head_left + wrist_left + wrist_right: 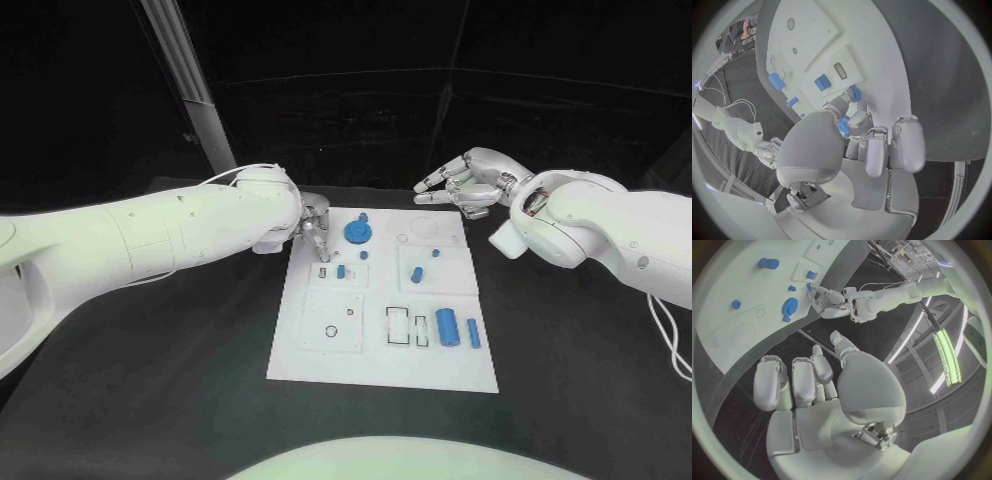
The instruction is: Assemble the parts on the task board
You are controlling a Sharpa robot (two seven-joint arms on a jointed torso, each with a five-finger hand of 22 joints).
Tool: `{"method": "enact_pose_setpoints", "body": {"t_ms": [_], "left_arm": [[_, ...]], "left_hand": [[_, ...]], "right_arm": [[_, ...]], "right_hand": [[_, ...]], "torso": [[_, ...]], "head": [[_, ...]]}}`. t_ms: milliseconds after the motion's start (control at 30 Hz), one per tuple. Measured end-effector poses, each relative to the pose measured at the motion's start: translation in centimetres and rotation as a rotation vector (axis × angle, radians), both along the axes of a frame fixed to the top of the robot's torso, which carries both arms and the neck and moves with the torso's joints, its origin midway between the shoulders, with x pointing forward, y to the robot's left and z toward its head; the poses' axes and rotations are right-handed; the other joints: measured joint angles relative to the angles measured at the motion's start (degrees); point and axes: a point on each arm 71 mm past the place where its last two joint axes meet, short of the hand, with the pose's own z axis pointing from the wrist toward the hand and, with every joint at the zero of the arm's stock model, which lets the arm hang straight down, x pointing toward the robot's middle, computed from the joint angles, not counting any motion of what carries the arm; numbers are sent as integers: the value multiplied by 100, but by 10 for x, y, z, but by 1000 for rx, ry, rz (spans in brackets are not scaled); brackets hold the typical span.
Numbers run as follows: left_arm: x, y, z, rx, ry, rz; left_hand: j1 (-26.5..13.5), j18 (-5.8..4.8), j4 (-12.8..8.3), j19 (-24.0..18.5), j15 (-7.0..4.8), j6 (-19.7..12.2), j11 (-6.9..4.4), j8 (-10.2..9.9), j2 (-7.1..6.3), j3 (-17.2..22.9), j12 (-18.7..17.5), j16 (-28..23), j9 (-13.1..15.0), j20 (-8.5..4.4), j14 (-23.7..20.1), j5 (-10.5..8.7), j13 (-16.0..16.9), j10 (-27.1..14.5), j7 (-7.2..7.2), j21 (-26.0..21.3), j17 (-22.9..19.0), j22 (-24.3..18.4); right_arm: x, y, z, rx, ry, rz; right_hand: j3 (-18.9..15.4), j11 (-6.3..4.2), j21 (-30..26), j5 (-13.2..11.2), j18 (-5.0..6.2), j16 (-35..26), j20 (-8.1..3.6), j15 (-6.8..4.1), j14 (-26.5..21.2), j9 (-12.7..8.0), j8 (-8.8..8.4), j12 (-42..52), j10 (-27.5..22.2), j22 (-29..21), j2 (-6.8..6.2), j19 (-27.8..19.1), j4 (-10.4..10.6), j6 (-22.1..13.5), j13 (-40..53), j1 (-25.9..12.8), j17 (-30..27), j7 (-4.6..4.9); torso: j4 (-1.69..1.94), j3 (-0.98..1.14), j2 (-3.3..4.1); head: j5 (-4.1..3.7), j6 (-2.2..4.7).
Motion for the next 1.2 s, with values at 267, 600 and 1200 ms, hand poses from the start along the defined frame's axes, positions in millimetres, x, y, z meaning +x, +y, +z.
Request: {"method": "enact_pose_setpoints", "body": {"t_ms": [267, 600, 1200], "left_arm": [[-4, 2, 0, -16, 1, -4], [-6, 4, 1, -38, -1, -2], [-11, 10, 8, -77, 11, -2]], "left_hand": [[-17, 0, -61, 0, -20, 0, -18, 20, 17, 108, 26, 24, 0, 0, -20, 30, 1, 21, 0, 31, 0, 0], [-16, 0, -202, 0, -20, -1, -12, 63, 17, 250, 26, 24, 0, 0, -21, 32, -26, 29, -1, 31, 0, 0], [-88, 0, -193, -21, -20, -25, -21, 39, 45, 338, -22, -2, 241, -21, -20, 33, -82, 39, -25, -61, 0, 0]], "right_arm": [[0, 0, 0, 0, 0, -1], [0, -1, 0, -1, 0, -1], [1, -1, 0, -1, 0, -4]], "right_hand": [[0, 0, 0, 0, 0, 0, 0, 0, 0, 0, 0, 0, 0, -13, 0, 0, 0, 0, -5, 0, -9, 0], [0, 0, 0, 0, 0, 0, 0, 0, 0, 0, 0, 0, 0, -13, 0, 0, 0, 0, -8, 0, -11, 0], [0, 0, 0, 0, 0, 0, 0, 0, 0, 0, 0, 0, 0, -13, 0, 0, 0, 0, -8, 0, -11, 0]], "torso": [[-3, 0, 0], [-9, -1, 1], [-9, -1, 3]], "head": [[-3, -1], [-7, 12], [-12, -4]]}}
